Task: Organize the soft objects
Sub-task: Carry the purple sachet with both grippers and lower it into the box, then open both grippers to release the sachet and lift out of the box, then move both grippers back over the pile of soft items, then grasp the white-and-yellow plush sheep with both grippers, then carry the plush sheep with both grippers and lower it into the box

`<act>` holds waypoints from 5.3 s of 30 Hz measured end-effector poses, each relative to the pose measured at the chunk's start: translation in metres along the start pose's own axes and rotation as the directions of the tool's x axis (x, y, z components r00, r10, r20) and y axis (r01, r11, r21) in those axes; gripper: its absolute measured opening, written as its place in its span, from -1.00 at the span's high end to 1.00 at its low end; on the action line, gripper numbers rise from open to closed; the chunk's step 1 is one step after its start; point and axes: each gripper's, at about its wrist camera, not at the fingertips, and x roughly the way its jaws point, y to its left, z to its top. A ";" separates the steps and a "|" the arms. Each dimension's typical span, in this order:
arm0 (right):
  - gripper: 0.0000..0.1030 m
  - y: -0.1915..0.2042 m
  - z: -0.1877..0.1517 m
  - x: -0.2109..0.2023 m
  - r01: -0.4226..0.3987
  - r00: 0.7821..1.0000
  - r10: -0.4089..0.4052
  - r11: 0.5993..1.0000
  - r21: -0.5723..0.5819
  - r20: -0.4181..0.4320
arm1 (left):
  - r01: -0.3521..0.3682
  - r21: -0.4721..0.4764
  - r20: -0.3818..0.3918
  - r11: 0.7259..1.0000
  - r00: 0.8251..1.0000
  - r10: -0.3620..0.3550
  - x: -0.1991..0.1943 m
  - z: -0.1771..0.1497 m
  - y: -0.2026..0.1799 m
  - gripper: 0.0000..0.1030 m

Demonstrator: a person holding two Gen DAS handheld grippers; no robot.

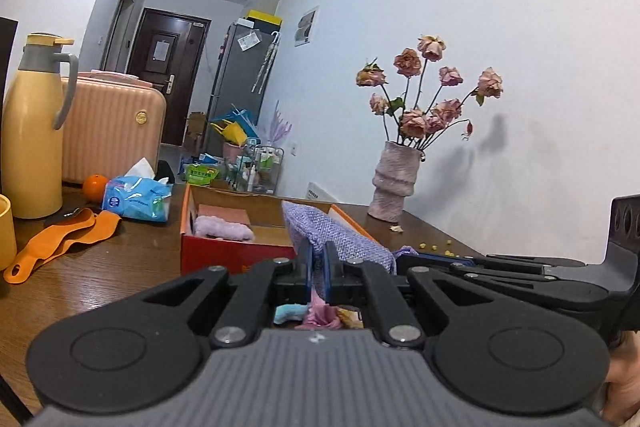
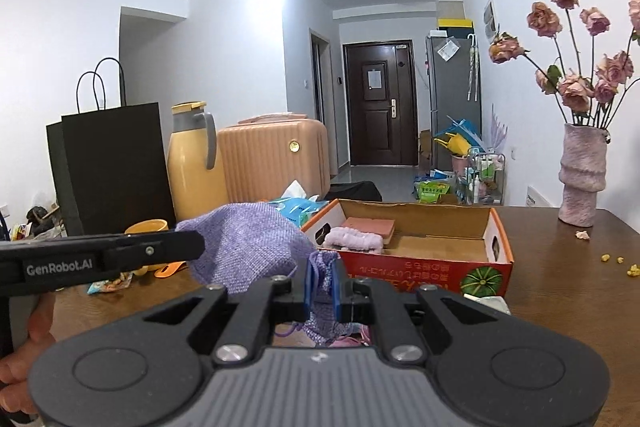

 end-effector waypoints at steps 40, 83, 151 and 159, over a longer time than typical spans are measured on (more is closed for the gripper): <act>0.53 -0.093 0.046 0.309 -0.043 0.909 0.042 0.999 0.007 -0.414 | -0.212 0.145 -0.237 0.967 0.941 0.242 0.236 0.028 0.105 0.54; -1.00 -0.048 -0.065 -0.083 0.175 0.978 -0.175 0.985 0.003 0.110 | -0.313 0.135 -0.001 0.940 0.949 0.316 -0.036 -0.054 -0.023 -0.71; -0.05 -0.132 -0.087 -0.006 0.147 0.976 -0.090 0.944 0.294 -0.199 | 0.074 -0.010 -0.337 0.997 0.939 -0.073 0.154 -0.064 -0.075 0.41; -0.04 -0.142 -0.022 0.026 0.126 0.989 -0.102 0.956 0.263 -0.105 | 0.114 0.072 -0.258 0.991 0.962 -0.092 0.198 0.004 -0.059 0.41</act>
